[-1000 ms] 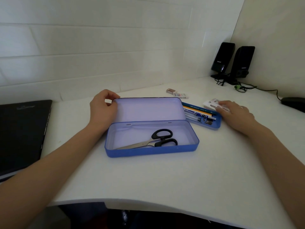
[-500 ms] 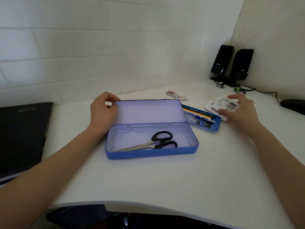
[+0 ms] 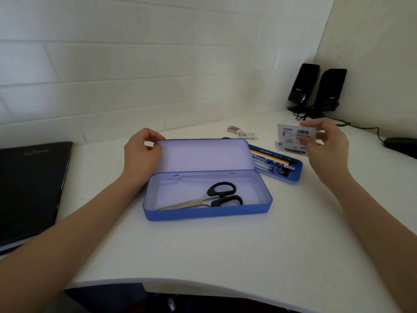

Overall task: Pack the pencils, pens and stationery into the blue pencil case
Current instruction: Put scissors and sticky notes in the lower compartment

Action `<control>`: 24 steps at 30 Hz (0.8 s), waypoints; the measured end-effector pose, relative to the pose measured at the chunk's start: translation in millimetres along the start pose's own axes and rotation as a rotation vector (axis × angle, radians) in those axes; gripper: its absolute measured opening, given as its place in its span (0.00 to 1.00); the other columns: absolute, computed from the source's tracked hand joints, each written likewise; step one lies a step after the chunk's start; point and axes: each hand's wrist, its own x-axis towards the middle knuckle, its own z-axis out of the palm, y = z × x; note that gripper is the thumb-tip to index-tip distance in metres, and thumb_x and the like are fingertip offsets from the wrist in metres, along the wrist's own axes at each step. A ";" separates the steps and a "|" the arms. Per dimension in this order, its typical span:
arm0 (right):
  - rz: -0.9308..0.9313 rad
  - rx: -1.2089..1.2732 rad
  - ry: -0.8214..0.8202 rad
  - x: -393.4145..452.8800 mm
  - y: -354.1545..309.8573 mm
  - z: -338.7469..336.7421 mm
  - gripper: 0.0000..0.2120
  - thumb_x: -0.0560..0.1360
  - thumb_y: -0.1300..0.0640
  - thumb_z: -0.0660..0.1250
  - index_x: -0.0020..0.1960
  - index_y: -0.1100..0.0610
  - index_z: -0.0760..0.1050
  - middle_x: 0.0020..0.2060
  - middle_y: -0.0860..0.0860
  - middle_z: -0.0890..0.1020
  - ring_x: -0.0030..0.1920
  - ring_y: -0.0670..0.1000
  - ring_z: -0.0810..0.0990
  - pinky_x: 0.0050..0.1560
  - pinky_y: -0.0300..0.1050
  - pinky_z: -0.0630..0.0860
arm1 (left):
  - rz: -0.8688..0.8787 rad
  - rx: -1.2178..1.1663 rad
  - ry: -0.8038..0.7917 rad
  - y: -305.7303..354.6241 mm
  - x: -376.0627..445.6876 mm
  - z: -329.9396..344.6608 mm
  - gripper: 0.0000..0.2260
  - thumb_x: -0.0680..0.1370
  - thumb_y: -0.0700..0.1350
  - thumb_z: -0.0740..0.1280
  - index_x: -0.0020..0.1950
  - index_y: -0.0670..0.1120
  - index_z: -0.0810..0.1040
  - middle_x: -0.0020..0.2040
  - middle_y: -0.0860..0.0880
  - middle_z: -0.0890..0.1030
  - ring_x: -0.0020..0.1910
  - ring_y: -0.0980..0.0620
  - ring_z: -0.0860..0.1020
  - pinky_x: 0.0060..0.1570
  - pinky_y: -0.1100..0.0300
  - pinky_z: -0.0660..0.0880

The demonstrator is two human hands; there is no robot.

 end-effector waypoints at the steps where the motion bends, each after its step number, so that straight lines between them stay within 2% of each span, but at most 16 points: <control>1: -0.017 0.025 -0.005 -3.6 -6.0 3.0 0.11 0.74 0.67 0.65 0.51 0.54 0.76 0.52 0.48 0.78 0.50 0.49 0.77 0.36 0.25 0.75 | 0.002 0.000 -0.002 0.1 -0.2 0.0 0.09 0.74 0.35 0.61 0.46 0.45 0.78 0.47 0.51 0.79 0.32 0.56 0.74 0.29 0.77 0.66; 3: -0.028 0.110 -0.012 -11.7 -19.4 8.7 0.09 0.74 0.66 0.66 0.46 0.53 0.75 0.49 0.46 0.79 0.48 0.48 0.79 0.40 0.29 0.77 | 0.002 0.000 -0.003 0.1 -0.3 0.0 0.09 0.74 0.35 0.61 0.46 0.45 0.78 0.47 0.51 0.79 0.32 0.56 0.74 0.29 0.78 0.66; 6: -0.037 0.307 -0.054 -25.0 -42.5 13.7 0.13 0.72 0.66 0.69 0.39 0.50 0.71 0.44 0.43 0.80 0.45 0.44 0.83 0.42 0.38 0.79 | -0.006 0.000 -0.001 0.4 -0.4 0.2 0.09 0.74 0.35 0.61 0.47 0.45 0.78 0.47 0.51 0.79 0.33 0.56 0.74 0.28 0.78 0.66; 9: 0.031 0.566 -0.205 -40.9 -70.4 22.5 0.13 0.70 0.69 0.71 0.38 0.55 0.70 0.45 0.51 0.81 0.41 0.46 0.85 0.39 0.40 0.81 | -0.003 0.004 0.000 1.0 -0.4 -0.2 0.09 0.74 0.35 0.60 0.48 0.43 0.78 0.47 0.51 0.79 0.33 0.56 0.74 0.28 0.78 0.66; 11: 0.089 0.622 -0.330 -53.7 -86.7 33.9 0.12 0.69 0.71 0.70 0.38 0.57 0.71 0.47 0.58 0.80 0.43 0.52 0.85 0.42 0.49 0.82 | -0.009 0.006 0.001 1.7 -0.6 -0.2 0.09 0.74 0.35 0.60 0.48 0.44 0.78 0.47 0.51 0.79 0.33 0.56 0.74 0.30 0.75 0.67; 13: 0.105 0.604 -0.475 -68.1 -98.9 47.1 0.11 0.70 0.71 0.70 0.39 0.59 0.71 0.49 0.63 0.79 0.44 0.55 0.84 0.44 0.56 0.83 | -0.020 -0.001 0.006 1.8 -0.7 -0.2 0.09 0.73 0.35 0.60 0.47 0.44 0.78 0.46 0.51 0.79 0.32 0.55 0.74 0.32 0.68 0.68; 15: 0.110 0.558 -0.585 -81.7 -106.1 60.6 0.10 0.70 0.69 0.70 0.39 0.58 0.71 0.47 0.61 0.78 0.42 0.54 0.85 0.39 0.52 0.83 | -0.018 -0.006 0.010 1.2 -0.9 0.1 0.09 0.73 0.35 0.61 0.46 0.45 0.78 0.46 0.51 0.79 0.32 0.54 0.74 0.31 0.68 0.68; 17: 0.111 0.456 -0.621 -91.1 -109.7 74.9 0.09 0.71 0.65 0.71 0.40 0.54 0.73 0.43 0.57 0.78 0.42 0.55 0.84 0.40 0.49 0.83 | -0.013 -0.013 0.012 0.5 -0.8 0.3 0.09 0.73 0.35 0.61 0.45 0.45 0.78 0.44 0.51 0.79 0.31 0.51 0.74 0.29 0.70 0.69; 20: 0.047 0.255 -0.700 -95.3 -113.9 95.0 0.06 0.71 0.58 0.72 0.40 0.50 0.75 0.36 0.50 0.77 0.36 0.49 0.78 0.38 0.38 0.75 | -0.013 -0.024 0.010 0.4 -0.6 0.8 0.09 0.72 0.34 0.61 0.44 0.45 0.78 0.44 0.51 0.80 0.31 0.49 0.74 0.29 0.68 0.69; 22: -0.029 0.117 -0.750 -94.8 -118.5 103.0 0.07 0.71 0.56 0.72 0.38 0.50 0.75 0.32 0.47 0.77 0.33 0.46 0.76 0.37 0.37 0.72 | -0.012 -0.019 0.011 0.9 -0.4 0.9 0.10 0.72 0.34 0.60 0.45 0.45 0.78 0.44 0.51 0.80 0.32 0.49 0.74 0.30 0.67 0.69; 24: -0.086 0.032 -0.753 -92.8 -120.7 104.8 0.08 0.72 0.56 0.70 0.36 0.51 0.74 0.34 0.49 0.82 0.36 0.48 0.81 0.40 0.40 0.75 | -0.023 -0.028 0.010 1.3 -0.8 1.1 0.09 0.72 0.34 0.60 0.45 0.45 0.78 0.42 0.53 0.79 0.34 0.48 0.74 0.31 0.64 0.69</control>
